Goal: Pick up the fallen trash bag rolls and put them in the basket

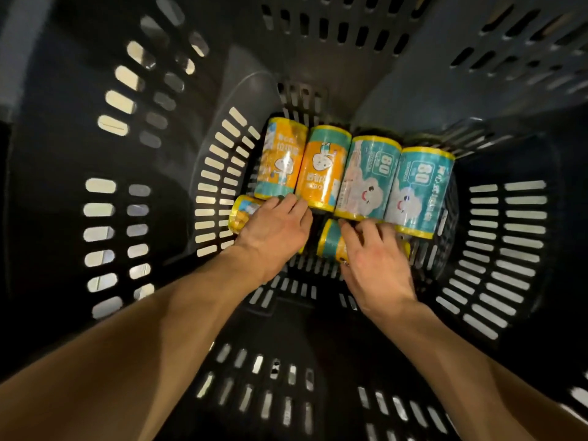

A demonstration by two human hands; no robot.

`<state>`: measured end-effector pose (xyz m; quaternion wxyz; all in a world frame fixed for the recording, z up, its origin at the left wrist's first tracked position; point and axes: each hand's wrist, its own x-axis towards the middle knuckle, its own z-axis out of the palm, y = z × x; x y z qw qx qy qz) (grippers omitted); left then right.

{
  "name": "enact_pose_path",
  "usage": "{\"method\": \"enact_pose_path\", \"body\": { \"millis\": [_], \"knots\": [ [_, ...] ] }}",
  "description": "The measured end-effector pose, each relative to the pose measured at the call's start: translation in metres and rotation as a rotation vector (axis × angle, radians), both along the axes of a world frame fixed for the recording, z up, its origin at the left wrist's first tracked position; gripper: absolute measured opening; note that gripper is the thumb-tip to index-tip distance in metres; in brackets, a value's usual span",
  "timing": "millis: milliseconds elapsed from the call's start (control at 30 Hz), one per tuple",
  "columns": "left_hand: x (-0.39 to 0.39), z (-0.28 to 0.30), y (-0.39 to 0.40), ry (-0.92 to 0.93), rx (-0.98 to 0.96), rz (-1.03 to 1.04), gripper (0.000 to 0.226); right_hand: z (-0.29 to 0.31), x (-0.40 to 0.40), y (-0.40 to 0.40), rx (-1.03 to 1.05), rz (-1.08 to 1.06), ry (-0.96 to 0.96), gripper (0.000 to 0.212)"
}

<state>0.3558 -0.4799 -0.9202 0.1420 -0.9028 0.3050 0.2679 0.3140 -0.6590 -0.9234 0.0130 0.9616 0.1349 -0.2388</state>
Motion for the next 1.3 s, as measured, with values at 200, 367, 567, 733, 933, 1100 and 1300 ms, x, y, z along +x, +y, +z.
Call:
{"method": "enact_pose_path", "body": {
  "millis": [200,367,567,733,933,1100,1300],
  "knots": [
    [0.002,0.004,0.004,-0.043,-0.107,0.046,0.073,-0.002,0.003,0.007,-0.025,-0.003,-0.13,0.062],
    [0.007,0.007,0.002,-0.095,-0.165,0.099,0.061,0.003,0.006,0.013,-0.037,-0.007,-0.052,0.088],
    [0.005,0.023,0.002,-0.033,-0.118,0.146,0.076,0.02,0.017,0.014,-0.027,0.01,0.004,0.065],
    [0.006,0.061,0.008,0.035,-0.088,0.182,0.06,0.058,0.033,0.009,-0.021,-0.009,0.057,0.043],
    [0.009,0.157,0.021,0.141,-0.087,0.248,0.059,0.161,0.047,0.009,0.018,0.05,0.175,0.041],
    [0.018,0.277,0.031,0.06,-0.065,0.356,0.044,0.273,0.072,0.024,-0.061,0.136,0.24,0.05],
    [0.008,0.455,0.048,-0.023,-0.039,0.602,0.051,0.448,0.099,0.058,-0.052,0.25,0.205,0.045]
  ]
}}
